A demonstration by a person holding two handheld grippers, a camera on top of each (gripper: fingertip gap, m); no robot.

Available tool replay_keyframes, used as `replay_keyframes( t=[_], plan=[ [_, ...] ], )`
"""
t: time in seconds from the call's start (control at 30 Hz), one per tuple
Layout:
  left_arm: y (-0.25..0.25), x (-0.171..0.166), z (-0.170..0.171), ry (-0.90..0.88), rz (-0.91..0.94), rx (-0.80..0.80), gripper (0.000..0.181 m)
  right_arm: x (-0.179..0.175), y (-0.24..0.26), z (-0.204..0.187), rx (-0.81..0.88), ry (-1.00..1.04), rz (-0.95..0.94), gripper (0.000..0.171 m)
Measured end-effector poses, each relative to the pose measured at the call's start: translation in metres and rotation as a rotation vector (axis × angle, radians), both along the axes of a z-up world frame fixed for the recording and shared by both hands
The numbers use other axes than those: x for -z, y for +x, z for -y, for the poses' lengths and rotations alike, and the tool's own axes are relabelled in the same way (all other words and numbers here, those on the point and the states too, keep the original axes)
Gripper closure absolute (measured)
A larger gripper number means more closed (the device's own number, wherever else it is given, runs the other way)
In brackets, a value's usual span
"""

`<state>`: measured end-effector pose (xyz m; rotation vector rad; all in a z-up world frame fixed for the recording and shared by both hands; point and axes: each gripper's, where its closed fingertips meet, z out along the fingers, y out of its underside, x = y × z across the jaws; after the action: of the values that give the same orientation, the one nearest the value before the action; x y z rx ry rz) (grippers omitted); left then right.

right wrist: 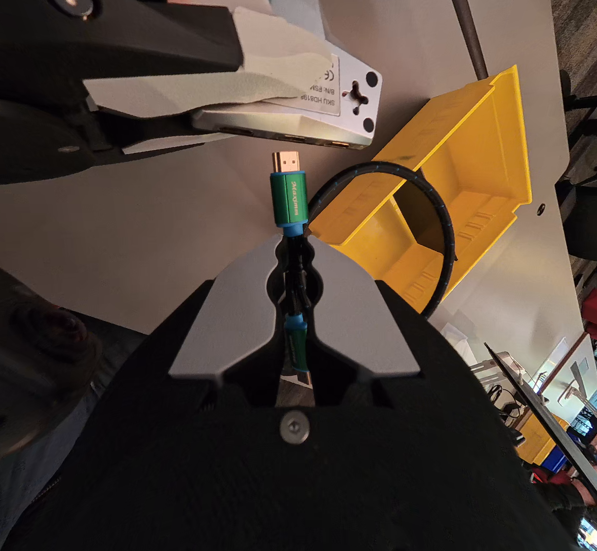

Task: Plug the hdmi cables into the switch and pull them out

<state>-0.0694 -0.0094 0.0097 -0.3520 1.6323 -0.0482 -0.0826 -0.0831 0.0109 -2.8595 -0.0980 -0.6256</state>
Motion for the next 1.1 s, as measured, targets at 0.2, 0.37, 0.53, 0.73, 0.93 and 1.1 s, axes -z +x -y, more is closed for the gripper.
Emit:
replay_keyframes(
  t=[0.2, 0.37, 0.53, 0.73, 0.93, 1.1],
  plan=[
    [0.0, 0.0002, 0.0007, 0.005, 0.001, 0.001, 0.158, -0.0019, 0.0, -0.0022, -0.006, 0.011, 0.004, 0.164],
    [-0.0003, -0.0001, 0.0006, 0.007, 0.0, -0.001, 0.158, -0.0012, 0.0025, -0.0032, -0.002, 0.015, 0.01, 0.164],
    [0.0001, 0.0011, -0.0002, 0.016, -0.003, -0.01, 0.158, 0.0008, 0.0019, -0.0037, -0.004, 0.012, 0.011, 0.164],
    [0.0009, 0.0033, -0.0013, 0.017, -0.008, -0.013, 0.158, -0.0002, 0.0019, -0.0052, -0.009, 0.02, 0.019, 0.164],
    [0.0017, 0.006, -0.0007, 0.028, -0.015, -0.015, 0.158, 0.0029, 0.003, -0.0051, -0.009, 0.003, 0.031, 0.164],
    [0.0021, 0.0079, -0.001, 0.049, -0.024, -0.031, 0.158, 0.0047, 0.0053, -0.005, 0.0, -0.01, 0.047, 0.164]
  ],
)
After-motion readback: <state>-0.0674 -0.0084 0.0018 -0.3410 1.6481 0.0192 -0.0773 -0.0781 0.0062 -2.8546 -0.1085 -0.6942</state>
